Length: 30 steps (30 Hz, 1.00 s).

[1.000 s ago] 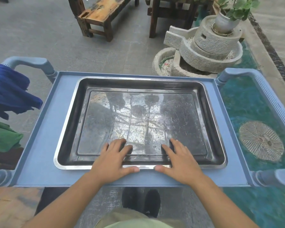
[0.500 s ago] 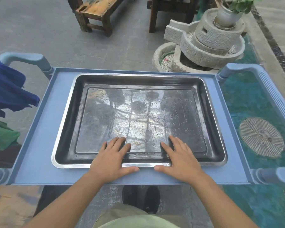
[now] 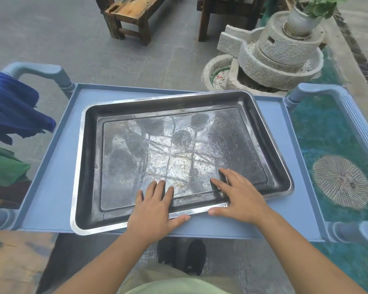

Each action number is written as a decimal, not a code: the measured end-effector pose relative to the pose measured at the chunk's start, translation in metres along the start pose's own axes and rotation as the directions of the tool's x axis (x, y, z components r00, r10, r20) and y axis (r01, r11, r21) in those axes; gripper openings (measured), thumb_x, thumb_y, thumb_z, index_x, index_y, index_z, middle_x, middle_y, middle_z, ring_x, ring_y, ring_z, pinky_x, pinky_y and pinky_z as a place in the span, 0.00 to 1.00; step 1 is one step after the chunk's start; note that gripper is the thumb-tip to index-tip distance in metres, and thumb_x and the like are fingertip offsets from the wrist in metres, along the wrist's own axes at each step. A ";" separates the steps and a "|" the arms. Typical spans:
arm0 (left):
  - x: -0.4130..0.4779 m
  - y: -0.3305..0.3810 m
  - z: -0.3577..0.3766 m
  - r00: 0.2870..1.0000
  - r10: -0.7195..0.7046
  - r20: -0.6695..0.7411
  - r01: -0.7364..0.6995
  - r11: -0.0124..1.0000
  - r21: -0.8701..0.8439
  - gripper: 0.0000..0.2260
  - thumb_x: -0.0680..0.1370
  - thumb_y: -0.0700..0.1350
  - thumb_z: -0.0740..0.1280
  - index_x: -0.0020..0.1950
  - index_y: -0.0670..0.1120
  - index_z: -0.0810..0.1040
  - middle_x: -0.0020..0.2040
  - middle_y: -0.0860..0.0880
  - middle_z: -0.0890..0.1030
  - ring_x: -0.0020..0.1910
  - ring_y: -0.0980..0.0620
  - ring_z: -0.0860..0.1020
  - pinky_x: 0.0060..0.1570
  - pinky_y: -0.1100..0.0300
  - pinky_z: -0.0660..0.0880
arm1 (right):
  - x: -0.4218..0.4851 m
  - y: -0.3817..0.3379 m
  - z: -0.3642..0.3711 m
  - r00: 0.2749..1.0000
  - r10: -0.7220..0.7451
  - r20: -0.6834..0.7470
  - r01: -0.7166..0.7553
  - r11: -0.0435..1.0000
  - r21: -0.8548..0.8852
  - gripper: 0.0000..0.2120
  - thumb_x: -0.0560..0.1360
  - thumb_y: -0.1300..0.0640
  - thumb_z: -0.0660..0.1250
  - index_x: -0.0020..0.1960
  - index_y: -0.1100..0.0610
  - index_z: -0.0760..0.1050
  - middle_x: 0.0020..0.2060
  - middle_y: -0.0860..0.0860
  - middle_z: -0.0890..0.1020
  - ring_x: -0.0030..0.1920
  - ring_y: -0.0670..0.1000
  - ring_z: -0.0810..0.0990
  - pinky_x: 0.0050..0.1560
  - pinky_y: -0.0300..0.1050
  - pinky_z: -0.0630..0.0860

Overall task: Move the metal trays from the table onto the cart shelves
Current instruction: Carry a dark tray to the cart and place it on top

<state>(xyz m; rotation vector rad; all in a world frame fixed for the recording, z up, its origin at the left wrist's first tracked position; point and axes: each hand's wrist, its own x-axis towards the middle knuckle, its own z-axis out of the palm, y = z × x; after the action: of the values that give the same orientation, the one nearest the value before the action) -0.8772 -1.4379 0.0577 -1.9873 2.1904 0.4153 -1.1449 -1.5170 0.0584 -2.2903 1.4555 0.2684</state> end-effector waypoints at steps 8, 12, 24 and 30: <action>-0.005 0.013 0.004 0.999 -0.044 0.009 0.044 0.999 0.004 0.45 0.71 0.78 0.41 0.77 0.50 0.60 0.78 0.45 0.59 0.77 0.41 0.55 0.69 0.37 0.59 | 0.005 0.009 -0.009 0.998 -0.068 -0.003 0.068 0.997 -0.045 0.53 0.59 0.14 0.50 0.78 0.39 0.55 0.79 0.45 0.49 0.79 0.49 0.47 0.77 0.53 0.49; -0.006 0.014 0.006 0.999 -0.046 0.026 0.046 0.999 0.014 0.46 0.71 0.78 0.38 0.78 0.49 0.57 0.79 0.45 0.56 0.77 0.41 0.52 0.70 0.36 0.57 | 0.004 0.010 -0.006 0.997 -0.077 -0.017 0.075 0.995 -0.065 0.52 0.60 0.14 0.50 0.78 0.40 0.55 0.79 0.46 0.51 0.79 0.50 0.48 0.77 0.53 0.49; -0.006 0.011 0.007 1.000 -0.024 0.002 0.024 0.999 -0.025 0.45 0.71 0.79 0.41 0.77 0.50 0.60 0.77 0.45 0.59 0.76 0.41 0.55 0.70 0.37 0.59 | 0.006 0.011 -0.008 0.996 -0.070 0.049 0.066 0.995 0.070 0.54 0.57 0.15 0.55 0.78 0.38 0.52 0.79 0.42 0.46 0.79 0.48 0.44 0.77 0.54 0.49; -0.004 0.004 -0.002 1.000 0.003 0.013 -0.001 0.985 -0.174 0.40 0.68 0.80 0.43 0.69 0.58 0.68 0.71 0.52 0.64 0.72 0.48 0.59 0.68 0.45 0.60 | 0.013 0.005 -0.033 0.959 -0.042 0.282 -0.008 0.985 0.175 0.49 0.63 0.23 0.63 0.78 0.41 0.53 0.79 0.43 0.43 0.79 0.49 0.44 0.76 0.54 0.53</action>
<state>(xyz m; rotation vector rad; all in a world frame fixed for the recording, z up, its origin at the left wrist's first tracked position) -0.8809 -1.4347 0.0614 -2.0611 2.2179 0.6391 -1.1453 -1.5445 0.0822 -2.0273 1.2603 0.4288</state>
